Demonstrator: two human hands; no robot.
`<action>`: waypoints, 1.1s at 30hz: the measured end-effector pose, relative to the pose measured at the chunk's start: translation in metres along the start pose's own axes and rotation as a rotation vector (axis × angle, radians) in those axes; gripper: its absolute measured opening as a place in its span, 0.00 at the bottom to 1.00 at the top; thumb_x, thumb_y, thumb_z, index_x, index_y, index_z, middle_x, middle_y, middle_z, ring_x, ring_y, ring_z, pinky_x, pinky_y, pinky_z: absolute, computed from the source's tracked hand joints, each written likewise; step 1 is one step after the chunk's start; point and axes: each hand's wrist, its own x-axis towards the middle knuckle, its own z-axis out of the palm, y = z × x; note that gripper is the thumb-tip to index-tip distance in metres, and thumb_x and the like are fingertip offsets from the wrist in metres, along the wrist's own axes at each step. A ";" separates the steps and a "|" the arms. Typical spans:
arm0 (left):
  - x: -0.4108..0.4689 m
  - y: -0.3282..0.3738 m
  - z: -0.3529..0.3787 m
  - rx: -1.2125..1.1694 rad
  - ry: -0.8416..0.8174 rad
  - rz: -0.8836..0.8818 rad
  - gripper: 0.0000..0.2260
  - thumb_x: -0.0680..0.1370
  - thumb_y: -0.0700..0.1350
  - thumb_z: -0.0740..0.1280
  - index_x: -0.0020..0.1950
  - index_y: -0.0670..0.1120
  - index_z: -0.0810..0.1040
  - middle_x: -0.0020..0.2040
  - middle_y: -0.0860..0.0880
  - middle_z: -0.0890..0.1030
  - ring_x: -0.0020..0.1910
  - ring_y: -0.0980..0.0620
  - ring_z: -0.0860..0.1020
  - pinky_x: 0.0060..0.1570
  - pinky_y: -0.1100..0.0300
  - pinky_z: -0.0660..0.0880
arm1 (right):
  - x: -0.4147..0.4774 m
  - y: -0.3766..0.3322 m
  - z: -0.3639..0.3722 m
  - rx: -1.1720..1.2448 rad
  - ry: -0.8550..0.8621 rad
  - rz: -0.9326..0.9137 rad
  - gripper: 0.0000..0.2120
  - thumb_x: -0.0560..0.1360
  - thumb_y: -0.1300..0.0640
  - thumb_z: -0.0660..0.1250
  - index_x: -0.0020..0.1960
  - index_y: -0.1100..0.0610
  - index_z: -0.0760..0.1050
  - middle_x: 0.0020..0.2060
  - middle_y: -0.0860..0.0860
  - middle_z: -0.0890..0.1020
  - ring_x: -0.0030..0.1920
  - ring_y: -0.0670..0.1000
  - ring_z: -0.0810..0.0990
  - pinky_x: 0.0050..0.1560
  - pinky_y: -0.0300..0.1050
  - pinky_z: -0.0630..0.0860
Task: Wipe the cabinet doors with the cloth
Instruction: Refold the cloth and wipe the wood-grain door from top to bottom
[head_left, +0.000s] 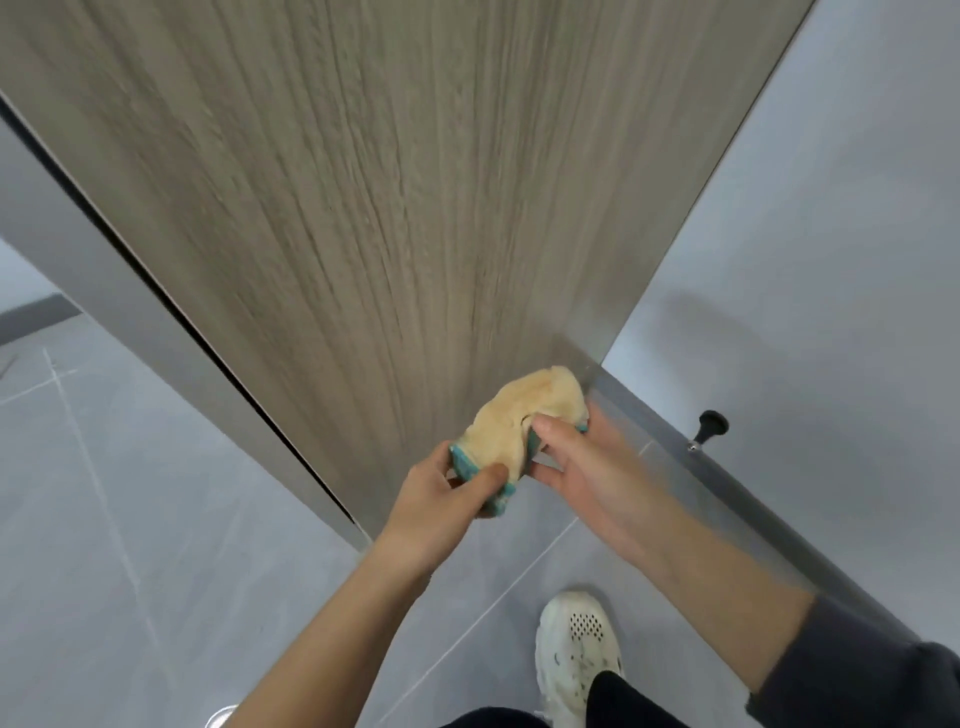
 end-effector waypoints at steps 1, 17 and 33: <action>0.002 -0.007 -0.001 -0.053 -0.019 -0.048 0.08 0.78 0.40 0.68 0.56 0.45 0.76 0.48 0.44 0.83 0.42 0.52 0.83 0.42 0.59 0.81 | 0.004 0.006 -0.003 -0.040 -0.010 0.020 0.15 0.79 0.63 0.64 0.65 0.63 0.71 0.58 0.59 0.82 0.58 0.56 0.82 0.60 0.55 0.78; 0.064 -0.172 -0.057 -0.497 0.319 -0.675 0.08 0.79 0.34 0.64 0.57 0.32 0.74 0.42 0.40 0.77 0.35 0.48 0.75 0.26 0.64 0.77 | 0.101 0.203 -0.012 -0.213 0.087 0.680 0.16 0.78 0.67 0.64 0.65 0.68 0.69 0.60 0.65 0.78 0.57 0.61 0.80 0.47 0.51 0.79; 0.101 -0.202 -0.070 -0.641 0.555 -0.736 0.17 0.79 0.32 0.65 0.67 0.31 0.70 0.64 0.36 0.75 0.57 0.39 0.78 0.54 0.52 0.77 | 0.142 0.253 0.020 -0.380 0.309 0.684 0.17 0.77 0.68 0.65 0.65 0.66 0.71 0.61 0.63 0.77 0.58 0.63 0.79 0.46 0.48 0.80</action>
